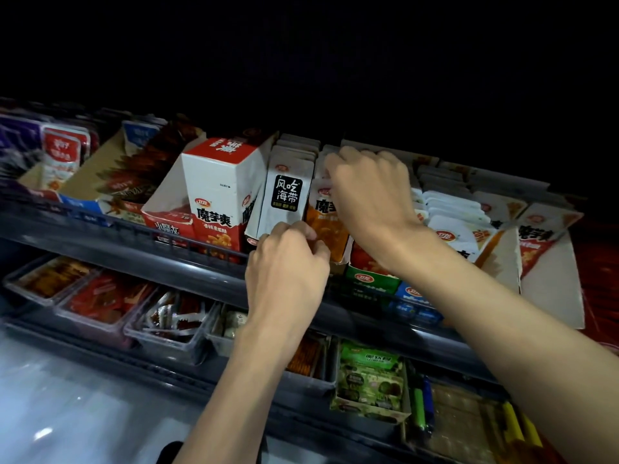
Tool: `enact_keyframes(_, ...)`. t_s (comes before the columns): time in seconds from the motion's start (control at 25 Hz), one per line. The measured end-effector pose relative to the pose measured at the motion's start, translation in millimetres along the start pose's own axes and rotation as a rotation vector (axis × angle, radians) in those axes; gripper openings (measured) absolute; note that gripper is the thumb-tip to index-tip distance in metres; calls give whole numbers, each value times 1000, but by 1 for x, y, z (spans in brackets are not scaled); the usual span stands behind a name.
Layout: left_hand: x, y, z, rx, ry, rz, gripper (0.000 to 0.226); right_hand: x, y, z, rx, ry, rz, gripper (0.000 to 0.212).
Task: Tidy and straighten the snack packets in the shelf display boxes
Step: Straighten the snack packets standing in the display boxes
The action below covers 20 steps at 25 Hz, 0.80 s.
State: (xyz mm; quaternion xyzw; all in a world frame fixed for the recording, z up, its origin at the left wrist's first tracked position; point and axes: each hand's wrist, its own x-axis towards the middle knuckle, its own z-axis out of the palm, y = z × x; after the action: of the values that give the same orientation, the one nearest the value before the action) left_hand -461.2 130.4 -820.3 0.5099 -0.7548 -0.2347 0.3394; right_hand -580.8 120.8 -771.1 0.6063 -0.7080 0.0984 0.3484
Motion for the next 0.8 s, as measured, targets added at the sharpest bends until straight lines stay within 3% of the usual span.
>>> enact_keyframes(0.12,1,-1,2,-46,46,-10,32,-3,3,2,40,103,-13,18)
enact_keyframes(0.28,1,1,1,-188,205,29,45,-3,16,-24,281,357,-69,12)
enact_keyframes(0.44,-3,5,1,-481,323,202,32,-9,31,-64,477,636,-15,16)
enact_keyframes(0.64,-21,22,-4,-627,255,452,17,-43,56,-87,923,568,95,11)
enact_keyframes(0.8,-32,30,1,-773,101,508,24,-77,76,-84,1413,365,457,10)
